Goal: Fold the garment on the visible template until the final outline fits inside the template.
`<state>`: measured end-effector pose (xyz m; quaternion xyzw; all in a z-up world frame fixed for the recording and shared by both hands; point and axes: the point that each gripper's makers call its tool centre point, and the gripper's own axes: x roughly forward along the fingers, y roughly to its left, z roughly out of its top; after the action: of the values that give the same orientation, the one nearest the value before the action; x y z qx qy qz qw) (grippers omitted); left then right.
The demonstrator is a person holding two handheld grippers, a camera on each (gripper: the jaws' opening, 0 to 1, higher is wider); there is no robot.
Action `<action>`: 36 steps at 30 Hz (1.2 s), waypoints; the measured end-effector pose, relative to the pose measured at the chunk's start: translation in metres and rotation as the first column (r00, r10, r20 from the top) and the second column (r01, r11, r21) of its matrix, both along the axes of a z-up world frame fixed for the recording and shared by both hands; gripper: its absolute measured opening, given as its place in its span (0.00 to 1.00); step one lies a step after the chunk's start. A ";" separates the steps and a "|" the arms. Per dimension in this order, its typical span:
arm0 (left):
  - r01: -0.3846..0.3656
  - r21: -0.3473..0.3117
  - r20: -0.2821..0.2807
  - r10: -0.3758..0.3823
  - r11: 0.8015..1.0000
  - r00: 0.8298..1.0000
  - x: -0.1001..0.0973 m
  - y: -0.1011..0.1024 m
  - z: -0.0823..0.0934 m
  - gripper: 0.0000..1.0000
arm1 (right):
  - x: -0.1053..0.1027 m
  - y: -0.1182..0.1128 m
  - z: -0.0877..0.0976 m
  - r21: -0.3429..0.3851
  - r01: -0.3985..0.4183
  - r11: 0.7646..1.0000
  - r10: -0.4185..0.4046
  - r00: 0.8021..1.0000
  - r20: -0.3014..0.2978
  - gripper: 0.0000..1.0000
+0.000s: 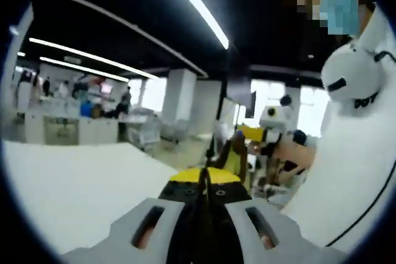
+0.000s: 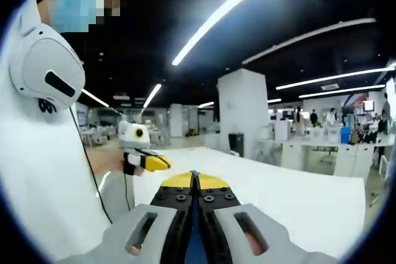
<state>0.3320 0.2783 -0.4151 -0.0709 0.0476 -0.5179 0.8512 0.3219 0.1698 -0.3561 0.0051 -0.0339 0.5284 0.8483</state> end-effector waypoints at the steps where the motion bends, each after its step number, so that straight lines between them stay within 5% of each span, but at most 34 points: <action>1: 0.001 0.003 -0.013 -0.001 1.000 1.000 0.001 -0.001 -0.007 0.01 | -0.001 0.000 0.001 -0.001 -0.004 1.000 0.004 1.000 0.001 0.01; 18: 0.146 -0.036 -0.163 -0.150 0.989 0.975 0.022 -0.043 -0.085 0.44 | -0.008 0.001 0.013 -0.044 -0.036 0.998 0.037 0.999 0.020 0.01; 23: 0.191 -0.031 -0.214 -0.194 0.981 0.957 0.026 -0.050 -0.107 0.37 | -0.008 -0.001 0.014 -0.048 -0.030 0.998 0.031 0.999 0.021 0.01; 31: 0.309 -0.131 -0.272 -0.334 0.942 0.903 0.010 -0.063 -0.110 0.23 | -0.009 -0.002 0.014 -0.058 -0.021 0.998 0.022 1.000 0.016 0.01; 36: 0.316 -0.135 -0.268 -0.341 0.939 0.901 0.011 -0.063 -0.109 0.06 | -0.008 -0.002 0.013 -0.065 -0.010 0.998 0.011 1.000 0.016 0.01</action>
<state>0.3431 0.2149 -0.5238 -0.1736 0.1589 -0.6398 0.7316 0.3139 0.1674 -0.3435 -0.0263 -0.0236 0.5337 0.8449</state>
